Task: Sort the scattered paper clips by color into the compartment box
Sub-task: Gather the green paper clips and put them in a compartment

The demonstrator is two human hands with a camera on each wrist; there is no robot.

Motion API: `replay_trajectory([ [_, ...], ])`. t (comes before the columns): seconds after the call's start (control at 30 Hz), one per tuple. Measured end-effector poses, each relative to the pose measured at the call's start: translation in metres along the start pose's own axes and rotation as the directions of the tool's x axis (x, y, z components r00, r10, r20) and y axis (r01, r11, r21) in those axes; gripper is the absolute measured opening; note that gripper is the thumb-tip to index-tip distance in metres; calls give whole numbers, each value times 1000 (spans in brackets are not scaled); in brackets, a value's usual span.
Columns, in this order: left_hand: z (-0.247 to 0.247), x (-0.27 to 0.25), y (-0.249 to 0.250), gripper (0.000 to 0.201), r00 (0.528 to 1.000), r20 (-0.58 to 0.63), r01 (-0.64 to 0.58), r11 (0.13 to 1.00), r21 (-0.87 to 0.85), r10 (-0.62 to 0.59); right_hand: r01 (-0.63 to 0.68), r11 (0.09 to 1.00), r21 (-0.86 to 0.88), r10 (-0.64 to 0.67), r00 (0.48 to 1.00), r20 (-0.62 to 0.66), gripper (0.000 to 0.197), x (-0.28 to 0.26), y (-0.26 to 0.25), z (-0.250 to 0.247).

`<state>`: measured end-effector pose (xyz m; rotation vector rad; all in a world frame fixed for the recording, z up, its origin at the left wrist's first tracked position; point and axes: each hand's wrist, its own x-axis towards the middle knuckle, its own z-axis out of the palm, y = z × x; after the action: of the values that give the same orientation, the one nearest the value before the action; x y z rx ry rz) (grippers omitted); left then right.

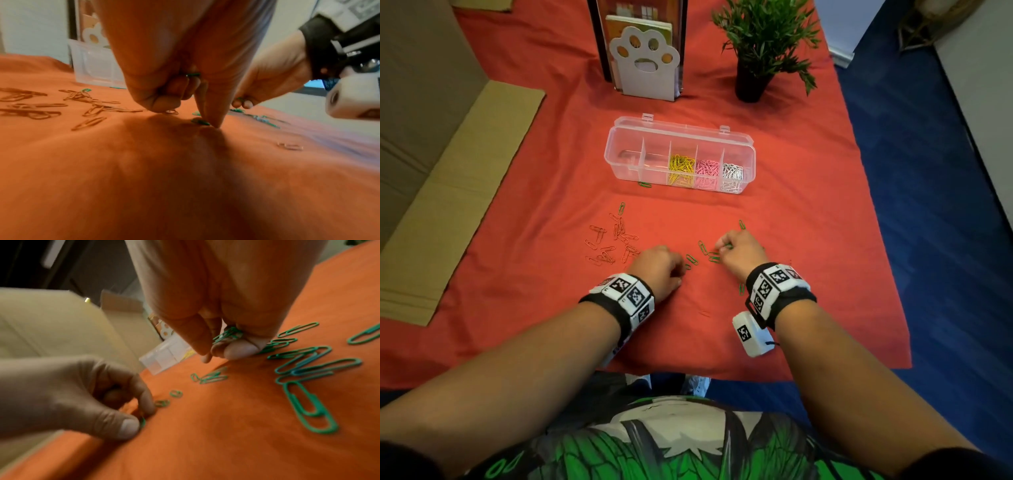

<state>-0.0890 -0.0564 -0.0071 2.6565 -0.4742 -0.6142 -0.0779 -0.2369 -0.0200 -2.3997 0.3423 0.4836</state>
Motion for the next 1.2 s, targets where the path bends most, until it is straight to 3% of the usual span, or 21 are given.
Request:
replay_trajectory([
  [0.07, 4, 0, -2, 22, 999, 3, -32, 998, 51, 32, 32, 993, -118, -36, 999, -33, 20, -4, 2, 7],
  [0.2, 11, 1, -2, 18, 998, 39, -48, 996, 78, 45, 80, 913, -399, -94, 995, -15, 33, -10, 2, 18],
  [0.3, 11, 3, -1, 17, 1000, 13, -1, 998, -62, 2, 95, 888, -451, -104, 995, 4, 32, -14, -1, 23],
  [0.37, 6, 6, 3, 16, 993, 53, 115, 966, -233, -105, 127, 885, -449, -122, 992, 39, 31, -15, -3, 22],
  [0.4, 3, 8, 4, 15, 975, 122, 218, 900, -377, -184, 131, 903, -409, -116, 991, 62, 28, -15, -5, 19],
  [0.43, -2, 9, 7, 16, 945, 210, 327, 753, -571, -252, 134, 930, -341, -113, 990, 79, 23, -14, -4, 16],
  [0.5, -9, 9, 13, 20, 889, 348, 435, 311, -845, -298, 76, 994, -80, -69, 994, 90, 3, -13, -3, 7],
  [0.53, -14, 8, 13, 24, 874, 393, 442, 135, -887, -285, 27, 996, 89, -36, 994, 106, 13, -13, 0, 3],
  [0.57, -18, 8, 13, 27, 867, 418, 443, 36, -896, -271, -30, 963, 268, -4, 992, 127, 21, -14, 2, 0],
  [0.6, -19, 10, 13, 29, 869, 420, 437, 6, -900, -262, -93, 896, 435, 25, 987, 161, 25, -16, 4, -4],
  [0.63, -20, 12, 14, 28, 876, 403, 427, 34, -904, -265, -140, 811, 568, 40, 982, 185, 29, -18, 6, -8],
  [0.67, -18, 14, 16, 26, 883, 370, 419, 128, -899, -290, -183, 710, 680, 50, 976, 210, 32, -20, 8, -13],
  [0.77, -10, 19, 14, 25, 941, 122, 319, 710, -628, -315, -329, 347, 878, 126, 944, 304, 24, -24, 13, -29],
  [0.8, -7, 19, 14, 19, 963, 38, 252, 850, -463, -265, -367, 258, 894, 153, 929, 338, 22, -25, 15, -33],
  [0.83, -5, 19, 13, 12, 976, -13, 202, 929, -311, -216, -399, 220, 890, 182, 913, 365, 23, -26, 17, -35],
  [0.87, -2, 19, 11, 11, 984, -45, 163, 970, -182, -174, -419, 247, 874, 214, 903, 373, 23, -26, 19, -36],
  [0.93, 2, 19, 8, 18, 990, -48, 131, 991, -11, -132, -429, 493, 757, 277, 902, 330, 22, -27, 22, -36],
  [1.0, 5, 19, 9, 18, 993, -25, 116, 992, 53, -115, -372, 851, 371, 292, 922, 254, 11, -30, 21, -36],
  [1.03, 8, 20, 9, 17, 994, -17, 105, 992, 68, -104, -302, 948, 97, 278, 938, 207, 17, -31, 23, -34],
  [1.1, 9, 18, 11, 18, 995, 13, 97, 991, 92, -98, -206, 939, -275, 248, 960, 127, 31, -36, 25, -28],
  [1.2, 12, 22, 12, 19, 994, 8, 106, 994, -3, -106, -174, 932, -317, 204, 977, 64, 29, -41, 24, -22],
])
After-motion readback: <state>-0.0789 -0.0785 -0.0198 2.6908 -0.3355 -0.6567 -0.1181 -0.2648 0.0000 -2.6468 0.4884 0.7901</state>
